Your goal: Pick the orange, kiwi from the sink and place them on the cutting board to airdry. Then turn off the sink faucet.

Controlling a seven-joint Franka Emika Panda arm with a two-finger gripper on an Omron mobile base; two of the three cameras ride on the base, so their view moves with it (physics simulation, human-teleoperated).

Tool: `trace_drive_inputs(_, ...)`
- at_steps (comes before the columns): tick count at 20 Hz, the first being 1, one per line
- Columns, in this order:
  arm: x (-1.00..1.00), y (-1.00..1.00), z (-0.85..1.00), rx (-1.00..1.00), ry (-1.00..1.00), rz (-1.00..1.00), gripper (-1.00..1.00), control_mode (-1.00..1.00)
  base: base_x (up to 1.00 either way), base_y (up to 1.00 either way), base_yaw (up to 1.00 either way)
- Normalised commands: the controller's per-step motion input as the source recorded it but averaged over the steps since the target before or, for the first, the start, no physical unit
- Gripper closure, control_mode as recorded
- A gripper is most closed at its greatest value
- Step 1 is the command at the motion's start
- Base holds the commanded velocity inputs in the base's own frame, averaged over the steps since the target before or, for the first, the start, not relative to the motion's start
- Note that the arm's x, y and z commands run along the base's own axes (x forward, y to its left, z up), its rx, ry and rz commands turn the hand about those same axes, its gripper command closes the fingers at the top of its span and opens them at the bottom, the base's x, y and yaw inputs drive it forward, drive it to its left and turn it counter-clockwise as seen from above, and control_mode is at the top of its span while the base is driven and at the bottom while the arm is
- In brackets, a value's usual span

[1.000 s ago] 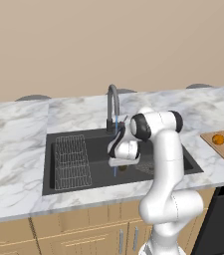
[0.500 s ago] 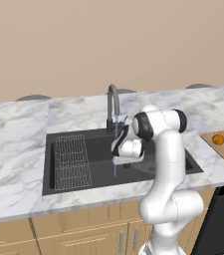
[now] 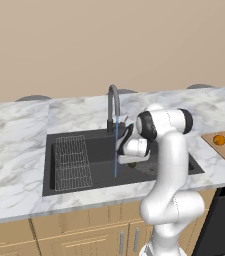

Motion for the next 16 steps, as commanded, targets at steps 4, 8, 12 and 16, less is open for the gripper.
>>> trace_drive_inputs(4,-0.14,-0.20,0.20,-0.01,0.00,-0.03,1.00,-1.00,0.00,0.00,0.00)
trace_drive_inputs(8,-0.11,-0.16,0.23,-0.02,0.00,-0.04,1.00,-1.00,0.00,0.00,0.00)
trace_drive_inputs(12,-0.10,-0.13,0.26,-0.03,0.00,-0.05,1.00,-1.00,0.00,0.00,0.00)
trace_drive_inputs(16,-0.09,-0.12,0.28,-0.04,0.00,-0.05,1.00,-1.00,0.00,0.00,0.00)
